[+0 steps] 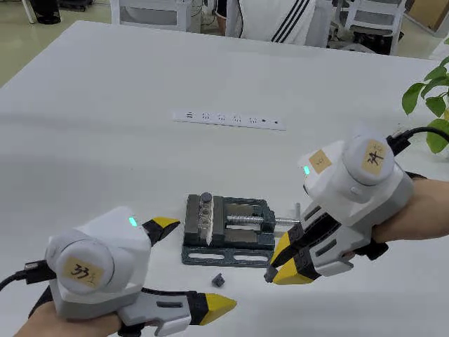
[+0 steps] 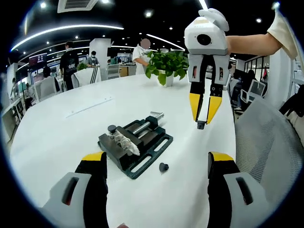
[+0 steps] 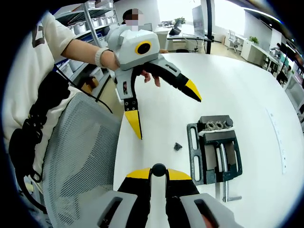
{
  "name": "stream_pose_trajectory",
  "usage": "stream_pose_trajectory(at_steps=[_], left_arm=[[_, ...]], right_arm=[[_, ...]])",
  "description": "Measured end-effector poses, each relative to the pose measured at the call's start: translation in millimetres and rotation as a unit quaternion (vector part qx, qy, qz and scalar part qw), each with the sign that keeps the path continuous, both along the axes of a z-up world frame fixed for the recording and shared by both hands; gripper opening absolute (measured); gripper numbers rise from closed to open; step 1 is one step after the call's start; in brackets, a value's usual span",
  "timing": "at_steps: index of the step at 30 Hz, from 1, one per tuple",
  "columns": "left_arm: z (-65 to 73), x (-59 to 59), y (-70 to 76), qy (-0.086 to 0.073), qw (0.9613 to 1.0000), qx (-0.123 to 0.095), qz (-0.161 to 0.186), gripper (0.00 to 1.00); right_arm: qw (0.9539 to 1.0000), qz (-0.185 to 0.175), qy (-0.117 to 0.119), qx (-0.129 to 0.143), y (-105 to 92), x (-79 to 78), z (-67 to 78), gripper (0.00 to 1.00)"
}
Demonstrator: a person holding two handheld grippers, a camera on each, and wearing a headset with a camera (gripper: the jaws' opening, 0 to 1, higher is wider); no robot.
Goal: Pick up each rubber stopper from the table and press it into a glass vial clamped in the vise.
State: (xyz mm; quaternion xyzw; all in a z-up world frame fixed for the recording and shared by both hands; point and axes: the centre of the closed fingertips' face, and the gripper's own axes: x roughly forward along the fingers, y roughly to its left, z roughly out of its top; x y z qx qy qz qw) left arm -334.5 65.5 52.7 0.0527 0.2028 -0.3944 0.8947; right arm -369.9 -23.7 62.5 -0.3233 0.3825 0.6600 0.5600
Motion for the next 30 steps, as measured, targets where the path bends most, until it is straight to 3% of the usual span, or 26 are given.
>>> stream_pose_trajectory(at_steps=[6,18,30], left_arm=[[-5.7,1.5,17.1,0.002,0.9998,-0.001,0.021,0.99],[-11.9,0.1,27.9,0.009,0.9992,-0.006,0.038,0.99],[-14.0,-4.5,33.7,0.014,0.9989,-0.005,0.045,0.98]], right_arm=[[1.0000,0.005,-0.004,-0.004,0.3,5.2,-1.0,0.06],[0.9991,0.029,-0.021,-0.023,9.2,18.4,0.3,0.06],[0.9964,0.059,-0.050,-0.033,30.7,48.6,4.4,0.06]])
